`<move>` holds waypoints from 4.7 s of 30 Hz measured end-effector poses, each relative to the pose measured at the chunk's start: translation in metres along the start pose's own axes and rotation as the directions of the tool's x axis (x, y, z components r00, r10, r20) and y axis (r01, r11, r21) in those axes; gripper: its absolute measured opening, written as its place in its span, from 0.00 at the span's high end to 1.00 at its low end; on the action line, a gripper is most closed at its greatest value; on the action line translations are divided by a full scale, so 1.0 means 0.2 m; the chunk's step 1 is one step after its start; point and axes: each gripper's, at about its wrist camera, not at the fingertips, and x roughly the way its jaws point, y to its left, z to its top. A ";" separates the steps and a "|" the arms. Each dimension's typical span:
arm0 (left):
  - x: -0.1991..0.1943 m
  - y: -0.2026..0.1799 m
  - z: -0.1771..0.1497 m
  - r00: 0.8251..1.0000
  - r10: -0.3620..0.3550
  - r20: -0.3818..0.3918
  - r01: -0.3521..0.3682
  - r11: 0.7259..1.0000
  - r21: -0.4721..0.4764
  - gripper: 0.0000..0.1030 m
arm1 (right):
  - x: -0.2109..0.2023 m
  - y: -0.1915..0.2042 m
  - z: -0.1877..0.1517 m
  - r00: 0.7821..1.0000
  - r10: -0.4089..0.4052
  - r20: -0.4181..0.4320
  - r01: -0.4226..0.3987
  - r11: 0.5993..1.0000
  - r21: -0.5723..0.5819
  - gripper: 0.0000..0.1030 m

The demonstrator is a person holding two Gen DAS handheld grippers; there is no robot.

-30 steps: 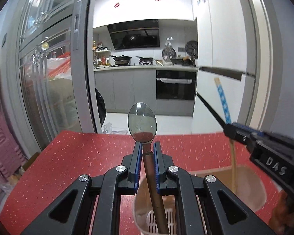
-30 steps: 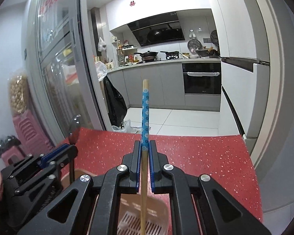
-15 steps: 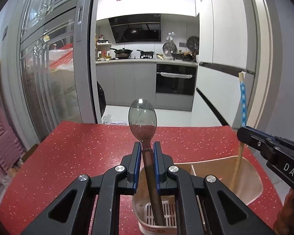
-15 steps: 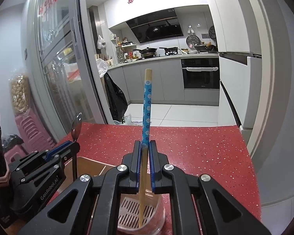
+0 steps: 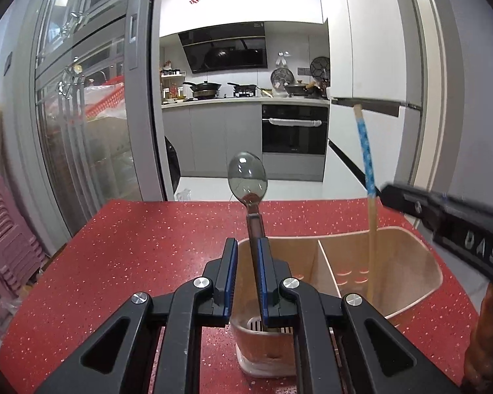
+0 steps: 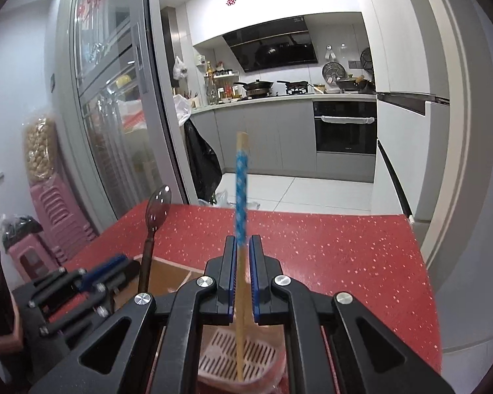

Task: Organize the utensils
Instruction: 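Open both tools to drop the spoon and chopstick into the caddy, then move both tools back down toward the remaining utensils, then grasp a wooden chopstick with the right tool while the left tool grasps another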

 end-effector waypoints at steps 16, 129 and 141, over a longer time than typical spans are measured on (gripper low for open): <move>-0.14 0.20 0.01 0.991 -0.058 -0.118 0.039 0.987 -0.158 0.03 | -0.25 -0.16 -0.06 0.994 0.063 -0.093 -0.048 0.987 0.152 0.49; -0.18 0.31 -0.68 0.777 -0.073 -0.625 0.125 0.991 0.039 0.09 | -0.19 0.17 -0.77 0.666 -0.135 -0.734 0.045 0.989 -0.142 0.68; -0.28 0.41 -0.70 0.798 -0.071 -0.598 0.082 0.997 -0.008 0.09 | -0.21 0.19 -0.77 0.678 -0.131 -0.724 0.031 0.988 -0.149 0.75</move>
